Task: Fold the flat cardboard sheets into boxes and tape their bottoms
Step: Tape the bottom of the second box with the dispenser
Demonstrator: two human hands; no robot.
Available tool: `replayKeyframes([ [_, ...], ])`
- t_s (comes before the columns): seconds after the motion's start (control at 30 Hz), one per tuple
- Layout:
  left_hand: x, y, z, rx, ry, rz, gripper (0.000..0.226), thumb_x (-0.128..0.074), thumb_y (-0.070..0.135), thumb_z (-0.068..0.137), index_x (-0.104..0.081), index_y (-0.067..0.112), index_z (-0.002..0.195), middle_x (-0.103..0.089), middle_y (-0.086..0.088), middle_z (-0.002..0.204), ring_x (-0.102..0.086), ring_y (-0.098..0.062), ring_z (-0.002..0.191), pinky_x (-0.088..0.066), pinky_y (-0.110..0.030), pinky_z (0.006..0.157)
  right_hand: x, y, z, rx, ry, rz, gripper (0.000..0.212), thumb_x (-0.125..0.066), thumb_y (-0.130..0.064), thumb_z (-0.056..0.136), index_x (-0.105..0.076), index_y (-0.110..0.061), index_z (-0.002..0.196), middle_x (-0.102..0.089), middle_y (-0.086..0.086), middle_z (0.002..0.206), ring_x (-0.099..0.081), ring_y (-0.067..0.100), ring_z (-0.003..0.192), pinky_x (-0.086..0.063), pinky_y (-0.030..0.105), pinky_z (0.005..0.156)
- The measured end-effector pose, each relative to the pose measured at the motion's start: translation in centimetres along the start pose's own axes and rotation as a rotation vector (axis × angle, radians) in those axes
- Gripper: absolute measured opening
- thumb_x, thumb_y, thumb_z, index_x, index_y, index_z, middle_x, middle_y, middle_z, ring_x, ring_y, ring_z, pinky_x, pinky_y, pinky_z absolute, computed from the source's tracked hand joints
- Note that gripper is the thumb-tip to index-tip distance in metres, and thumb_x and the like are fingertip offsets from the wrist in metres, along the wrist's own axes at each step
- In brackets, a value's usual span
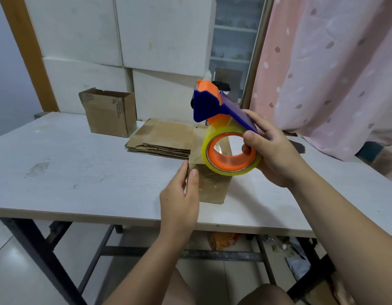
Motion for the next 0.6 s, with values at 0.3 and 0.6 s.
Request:
replayKeyframes([
  [0.3,0.3,2.8,1.6,-0.556,0.021,0.538,0.054,-0.046,0.048,0.086,-0.062,0.008,0.118,-0.068,-0.006,0.113,-0.054,-0.020,0.115,-0.026,-0.044,0.100,0.0,-0.2,0.1,0.013,-0.031,-0.111,0.077,-0.073,-0.056,0.063,-0.047,-0.040,0.134,-0.057,-0.009,0.111,-0.060,0.013,0.082,-0.051,0.023,0.063],
  [0.6,0.3,1.7,2.6,-0.698,-0.003,0.627,0.039,-0.059,0.037,0.086,-0.067,0.005,0.107,-0.070,-0.010,0.107,-0.066,-0.024,0.102,-0.029,-0.044,0.105,-0.5,-2.5,0.7,0.172,-0.174,-0.552,0.049,-0.052,-0.068,0.074,-0.032,-0.074,0.119,-0.045,-0.039,0.119,-0.051,0.005,0.109,-0.050,0.023,0.085],
])
Point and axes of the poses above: each hand's wrist, its own z-axis towards the middle knuckle, its own x-axis out of the back of the hand, y = z × x, the point moved 3 cm from there along z, towards the middle knuckle
